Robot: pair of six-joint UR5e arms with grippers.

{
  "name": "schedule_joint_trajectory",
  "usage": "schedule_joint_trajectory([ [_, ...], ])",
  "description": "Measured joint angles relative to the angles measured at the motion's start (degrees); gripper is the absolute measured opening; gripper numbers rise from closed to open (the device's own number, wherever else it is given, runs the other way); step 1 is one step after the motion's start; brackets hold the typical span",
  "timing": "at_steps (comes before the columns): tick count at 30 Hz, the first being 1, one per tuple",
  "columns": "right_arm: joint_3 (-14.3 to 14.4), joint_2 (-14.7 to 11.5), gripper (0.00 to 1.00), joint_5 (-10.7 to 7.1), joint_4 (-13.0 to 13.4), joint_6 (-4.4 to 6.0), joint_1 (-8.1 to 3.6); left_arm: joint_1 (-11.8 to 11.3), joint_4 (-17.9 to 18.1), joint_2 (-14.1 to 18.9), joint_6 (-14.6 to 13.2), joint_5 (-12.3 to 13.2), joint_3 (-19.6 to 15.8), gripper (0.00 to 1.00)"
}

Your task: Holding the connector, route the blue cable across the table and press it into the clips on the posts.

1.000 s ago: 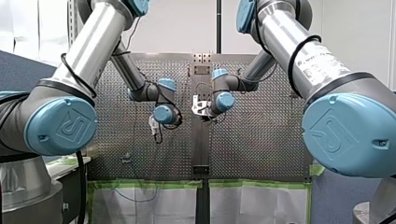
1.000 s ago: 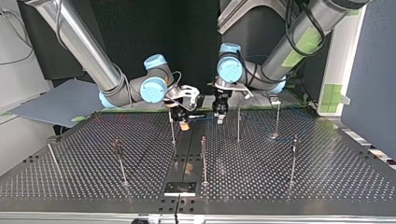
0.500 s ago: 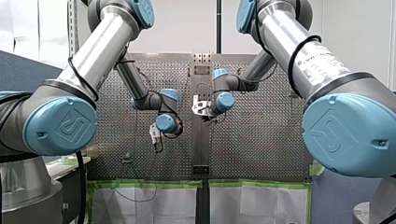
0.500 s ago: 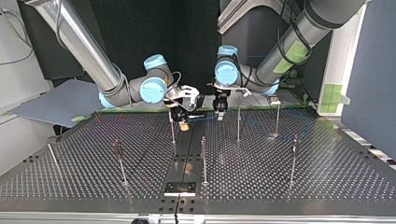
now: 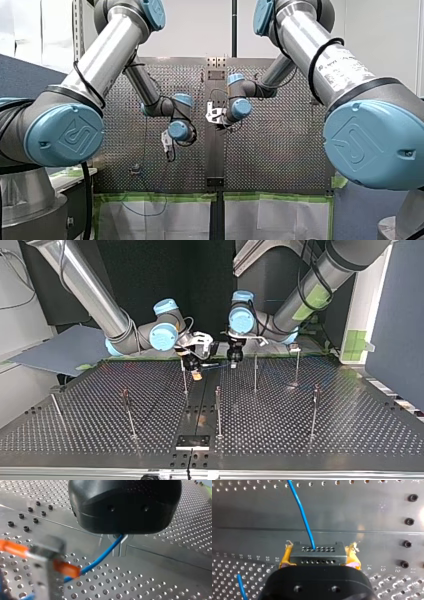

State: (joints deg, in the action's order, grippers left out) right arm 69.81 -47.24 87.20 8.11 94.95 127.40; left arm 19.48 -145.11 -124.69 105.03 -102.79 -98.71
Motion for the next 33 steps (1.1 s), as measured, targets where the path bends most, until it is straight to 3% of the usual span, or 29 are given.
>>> schedule_joint_trajectory([
  [8, -0.21, -2.14, 0.0, 0.0, -1.07, -0.09, 0.21, 0.06, -3.02, 2.11, 0.01, -0.3, 0.75, 0.02],
  [24, 0.12, -9.43, 0.0, -0.09, -7.74, -0.07, 0.76, 1.35, -10.28, 9.92, -0.47, -3.67, 0.65, 0.02],
  [33, 1.77, -13.1, 0.0, -0.02, -8.53, -0.1, 1.02, 1.53, -12.57, 14.18, -0.53, -5.81, 0.59, 0.02],
])
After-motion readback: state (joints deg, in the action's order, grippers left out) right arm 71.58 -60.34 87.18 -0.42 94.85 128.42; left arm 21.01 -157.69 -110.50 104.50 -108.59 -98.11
